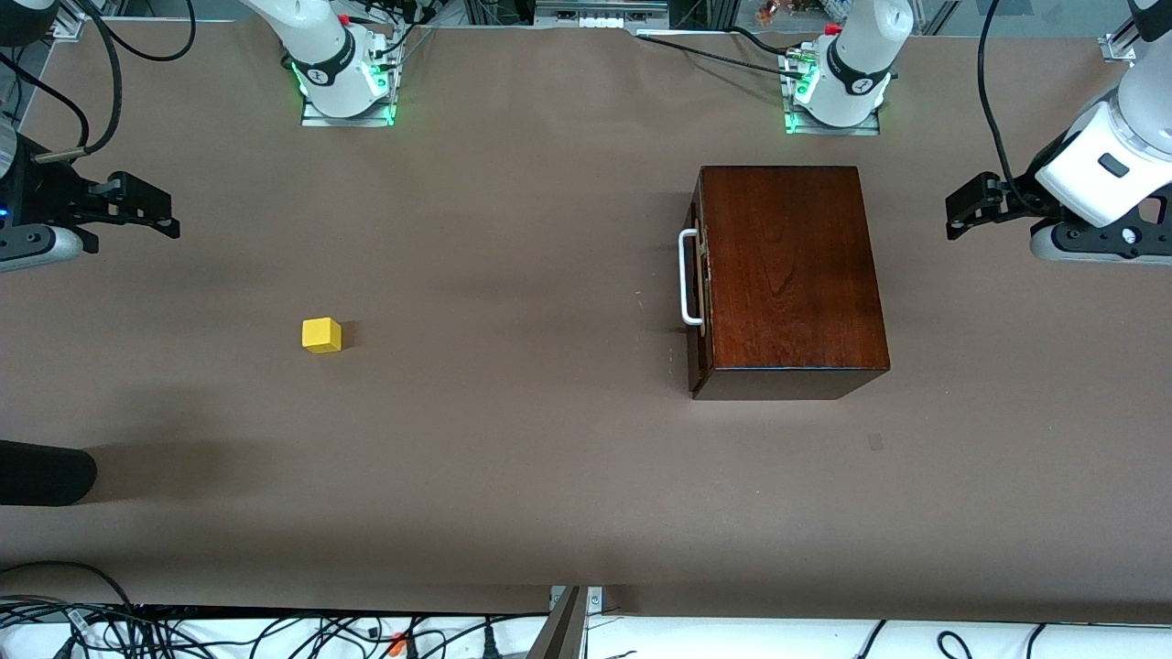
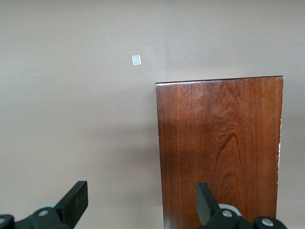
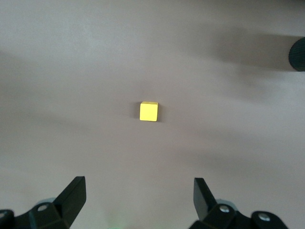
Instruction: Open drawer, take yellow block, close drawer
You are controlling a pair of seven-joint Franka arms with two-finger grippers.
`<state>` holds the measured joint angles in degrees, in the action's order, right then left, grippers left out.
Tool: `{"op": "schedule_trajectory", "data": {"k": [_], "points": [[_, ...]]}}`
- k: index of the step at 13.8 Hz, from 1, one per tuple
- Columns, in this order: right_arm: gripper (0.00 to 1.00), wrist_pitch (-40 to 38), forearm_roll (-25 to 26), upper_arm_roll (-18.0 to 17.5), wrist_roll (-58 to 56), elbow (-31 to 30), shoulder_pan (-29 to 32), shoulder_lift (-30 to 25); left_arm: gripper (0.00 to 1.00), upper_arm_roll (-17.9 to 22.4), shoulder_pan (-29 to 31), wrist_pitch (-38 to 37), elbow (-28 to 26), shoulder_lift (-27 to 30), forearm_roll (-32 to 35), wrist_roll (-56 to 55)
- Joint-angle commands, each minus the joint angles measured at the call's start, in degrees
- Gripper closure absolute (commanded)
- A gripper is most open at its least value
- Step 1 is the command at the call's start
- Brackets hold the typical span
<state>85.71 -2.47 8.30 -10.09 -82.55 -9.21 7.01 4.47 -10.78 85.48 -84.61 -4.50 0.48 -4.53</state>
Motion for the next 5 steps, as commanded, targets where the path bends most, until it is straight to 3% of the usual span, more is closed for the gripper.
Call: {"op": "schedule_trajectory", "data": {"k": [1, 5], "points": [[0.0, -1.5, -1.0, -0.1, -0.5, 1.7, 0.4, 0.5, 0.0, 0.1, 0.3, 1.0, -1.7, 1.2, -1.1, 1.4], [0.0, -1.4, -1.0, -0.1, -0.5, 1.7, 0.4, 0.5, 0.0, -0.1, 0.3, 1.0, -1.5, 1.1, -1.1, 1.3]]}}
